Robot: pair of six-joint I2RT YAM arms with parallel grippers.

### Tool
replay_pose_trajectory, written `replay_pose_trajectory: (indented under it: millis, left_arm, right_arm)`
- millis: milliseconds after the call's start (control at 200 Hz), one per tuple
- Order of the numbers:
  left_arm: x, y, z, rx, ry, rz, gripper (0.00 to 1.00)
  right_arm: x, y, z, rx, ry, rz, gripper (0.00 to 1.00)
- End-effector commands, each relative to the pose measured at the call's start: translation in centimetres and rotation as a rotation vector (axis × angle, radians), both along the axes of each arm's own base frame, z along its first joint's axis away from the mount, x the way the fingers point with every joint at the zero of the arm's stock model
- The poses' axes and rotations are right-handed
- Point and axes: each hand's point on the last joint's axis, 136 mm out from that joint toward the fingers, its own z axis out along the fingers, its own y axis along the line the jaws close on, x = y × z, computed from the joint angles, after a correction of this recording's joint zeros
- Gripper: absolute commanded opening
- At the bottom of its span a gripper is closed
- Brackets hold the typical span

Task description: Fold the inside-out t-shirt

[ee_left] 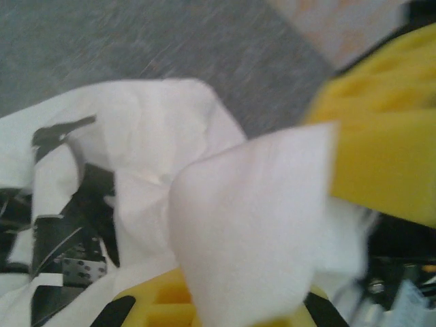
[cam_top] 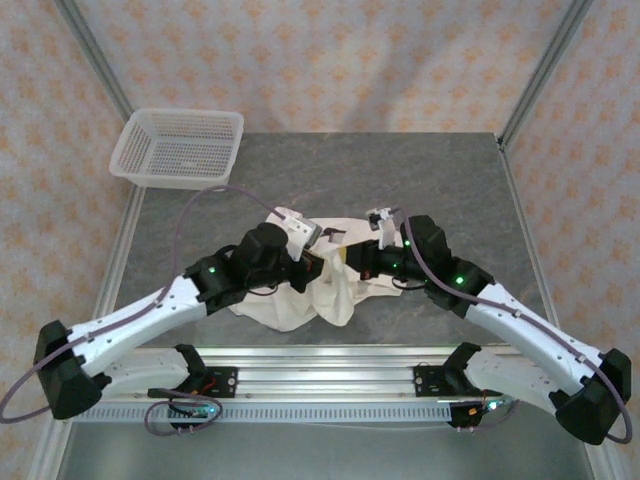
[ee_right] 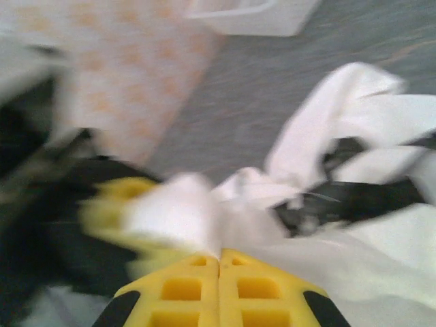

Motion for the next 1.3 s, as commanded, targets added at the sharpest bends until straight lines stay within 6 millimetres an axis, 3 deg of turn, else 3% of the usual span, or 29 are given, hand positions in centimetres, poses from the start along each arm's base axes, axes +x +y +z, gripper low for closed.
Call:
replay_pose_trajectory:
  millis: [0, 80, 130, 195, 310, 445, 590, 696, 816, 881, 931, 1001, 1151, 1251, 1291]
  left_arm:
    - [-0.9, -0.2, 4.9, -0.189, -0.037, -0.039, 0.0]
    - [-1.2, 0.3, 5.5, -0.203, -0.037, -0.038, 0.0]
    - [-1.1, 0.6, 5.4, -0.196, -0.032, -0.03, 0.0]
    - [-0.8, 0.7, 4.8, -0.171, -0.02, -0.014, 0.0]
    - [-0.2, 0.5, 3.5, -0.134, 0.01, -0.001, 0.0]
    - [0.3, 0.0, 2.8, -0.125, 0.025, 0.001, 0.0]
    - [0.5, -0.1, 3.0, -0.126, 0.016, 0.004, 0.0]
    - [0.4, 0.0, 2.9, -0.116, 0.018, 0.0, 0.0]
    - [0.3, 0.2, 3.0, -0.113, 0.014, 0.002, 0.0]
    - [0.4, 0.6, 3.0, -0.105, 0.008, 0.018, 0.0]
    - [0.4, 0.9, 2.9, -0.094, 0.006, 0.029, 0.0]
    - [0.3, 1.2, 2.8, -0.086, 0.004, 0.034, 0.0]
    - [0.5, 1.5, 2.5, -0.072, 0.004, 0.049, 0.0]
    - [0.7, 1.5, 2.5, -0.067, 0.006, 0.051, 0.0]
    - [0.7, 1.4, 2.6, -0.071, 0.003, 0.047, 0.0]
  right_arm:
    - [2.6, -6.1, -4.7, -0.325, -0.079, -0.246, 0.02]
    - [2.9, -7.9, -5.8, -0.428, -0.109, -0.295, 0.1]
    - [2.8, -8.3, -5.5, -0.426, -0.115, -0.306, 0.13]
    - [2.0, -7.2, -4.1, -0.35, -0.136, -0.244, 0.19]
    - [-0.1, -4.8, -0.5, -0.119, -0.15, -0.158, 0.4]
    - [-2.2, -1.8, 2.2, 0.121, -0.119, -0.106, 0.49]
    - [-2.1, 0.4, 1.2, 0.192, -0.021, -0.1, 0.61]
    - [-1.5, 1.6, -0.2, 0.171, 0.014, -0.087, 0.64]
    - [-0.2, 1.5, -2.0, 0.075, 0.038, -0.144, 0.59]
    - [0.9, -0.3, -3.2, -0.013, 0.057, -0.258, 0.38]
    - [1.2, -1.2, -3.4, -0.033, 0.06, -0.308, 0.3]
    - [0.9, -1.5, -3.4, -0.011, 0.057, -0.308, 0.29]
    - [-0.1, -1.2, -3.2, 0.043, 0.067, -0.262, 0.11]
    - [-0.2, -1.4, -4.0, 0.015, 0.083, -0.265, 0.1]
    - [-0.1, -1.4, -4.2, 0.007, 0.08, -0.263, 0.04]
